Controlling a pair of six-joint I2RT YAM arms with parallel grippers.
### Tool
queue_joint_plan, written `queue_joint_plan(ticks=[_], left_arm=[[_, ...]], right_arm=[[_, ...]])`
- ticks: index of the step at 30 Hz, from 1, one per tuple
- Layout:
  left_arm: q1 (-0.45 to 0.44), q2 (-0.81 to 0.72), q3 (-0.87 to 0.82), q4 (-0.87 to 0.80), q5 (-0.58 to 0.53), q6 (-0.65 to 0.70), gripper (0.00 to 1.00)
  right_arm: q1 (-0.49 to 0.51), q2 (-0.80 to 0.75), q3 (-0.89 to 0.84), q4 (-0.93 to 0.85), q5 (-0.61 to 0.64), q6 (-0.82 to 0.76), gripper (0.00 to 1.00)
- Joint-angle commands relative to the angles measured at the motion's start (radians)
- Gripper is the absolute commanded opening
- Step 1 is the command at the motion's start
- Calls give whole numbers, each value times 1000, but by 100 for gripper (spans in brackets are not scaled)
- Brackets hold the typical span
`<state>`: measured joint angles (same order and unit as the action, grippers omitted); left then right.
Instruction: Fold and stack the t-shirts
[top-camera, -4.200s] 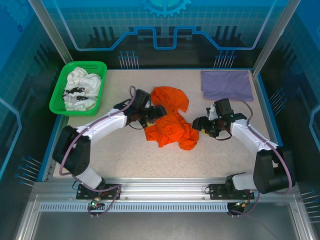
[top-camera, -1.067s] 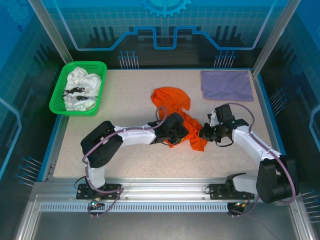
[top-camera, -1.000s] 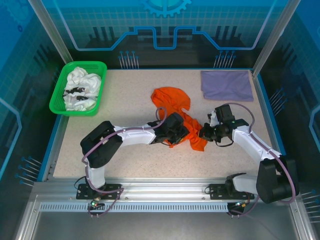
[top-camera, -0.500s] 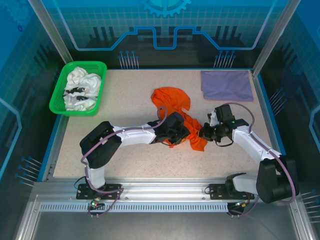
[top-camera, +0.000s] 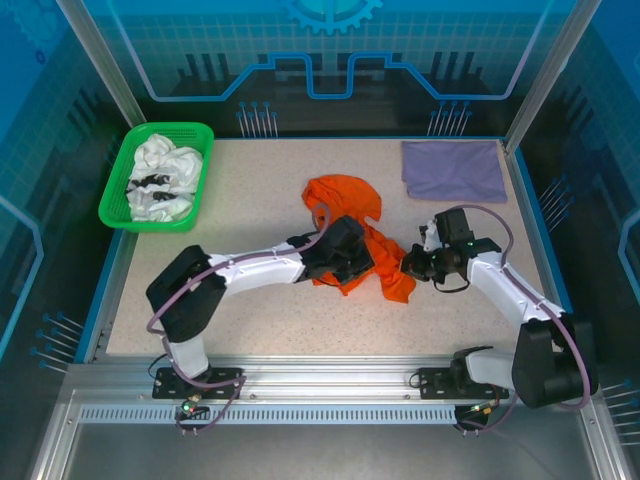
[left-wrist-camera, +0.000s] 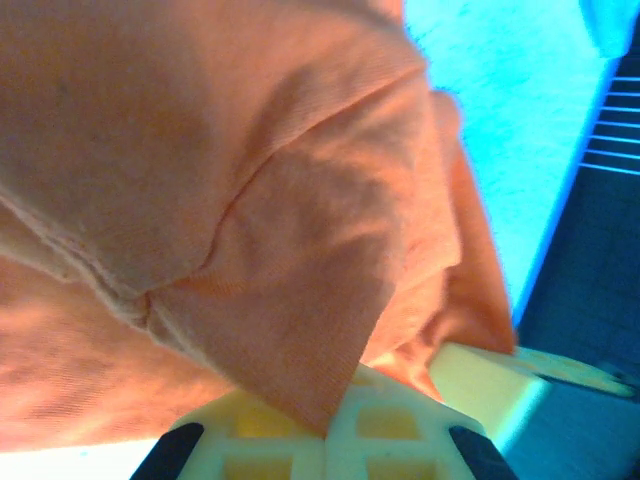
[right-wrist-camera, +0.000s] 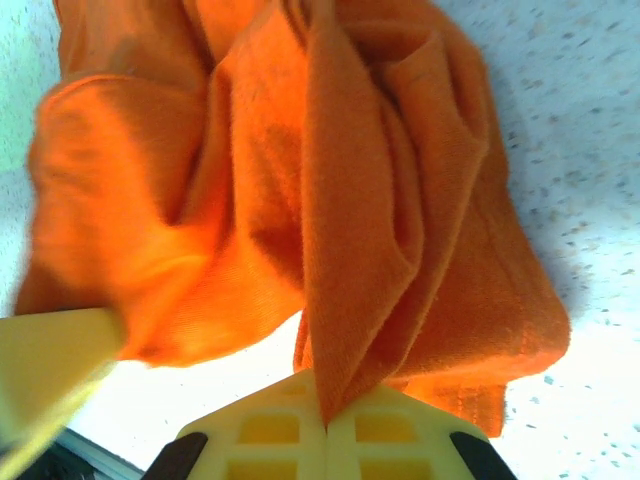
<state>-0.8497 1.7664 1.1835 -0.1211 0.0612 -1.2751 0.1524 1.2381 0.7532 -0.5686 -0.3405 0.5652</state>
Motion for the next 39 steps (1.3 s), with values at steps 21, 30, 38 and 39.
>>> queue_joint_plan(ticks=[21,30,38,39], left_arm=[[666,-580,25,-153,255,398,63],[784,-1013,-637,-280,236,197,83],[367,-787,-540,-234,85,71,78],[350,-731,-518,-222,72,55,76]], right_arm=[[-86,-200,410,120,-211,-41,0],[-1,-141,29,-165,-105,-90,0],[-6,-172,-114,-85,-44,19,15],[-6,-189,-125,-73,-40,29,16]])
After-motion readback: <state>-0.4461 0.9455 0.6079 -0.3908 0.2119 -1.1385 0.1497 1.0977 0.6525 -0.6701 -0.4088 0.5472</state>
